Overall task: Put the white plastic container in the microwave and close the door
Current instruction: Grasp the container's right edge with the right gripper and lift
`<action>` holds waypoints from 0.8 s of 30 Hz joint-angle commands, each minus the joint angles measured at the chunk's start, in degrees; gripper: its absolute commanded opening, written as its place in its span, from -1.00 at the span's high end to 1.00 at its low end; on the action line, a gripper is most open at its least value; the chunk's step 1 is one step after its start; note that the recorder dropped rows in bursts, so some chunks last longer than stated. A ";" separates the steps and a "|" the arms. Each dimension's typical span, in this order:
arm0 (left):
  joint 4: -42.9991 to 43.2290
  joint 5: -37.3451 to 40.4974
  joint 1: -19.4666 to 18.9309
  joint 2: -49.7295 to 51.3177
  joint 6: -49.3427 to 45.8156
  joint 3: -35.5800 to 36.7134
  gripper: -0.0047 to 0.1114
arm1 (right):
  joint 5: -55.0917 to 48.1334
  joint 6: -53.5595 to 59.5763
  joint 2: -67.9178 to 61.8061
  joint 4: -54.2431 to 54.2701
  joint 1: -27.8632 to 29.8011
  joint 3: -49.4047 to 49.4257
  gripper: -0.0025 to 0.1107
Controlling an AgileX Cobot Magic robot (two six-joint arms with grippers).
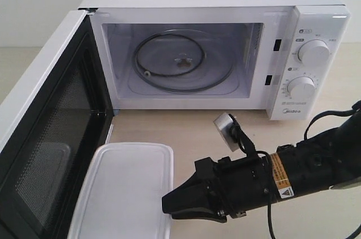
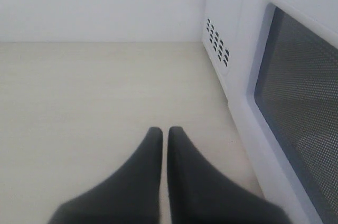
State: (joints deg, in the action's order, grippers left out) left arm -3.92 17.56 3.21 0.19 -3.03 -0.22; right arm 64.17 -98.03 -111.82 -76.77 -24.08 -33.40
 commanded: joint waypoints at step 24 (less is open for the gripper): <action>-1.01 0.01 -0.01 -0.19 -0.04 0.22 0.84 | -7.89 -0.79 -0.18 1.87 -0.92 -0.98 0.96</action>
State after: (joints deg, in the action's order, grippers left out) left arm -4.24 17.66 3.06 0.19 -3.03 -0.22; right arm 58.15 -100.35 -111.98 -74.83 -25.09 -34.13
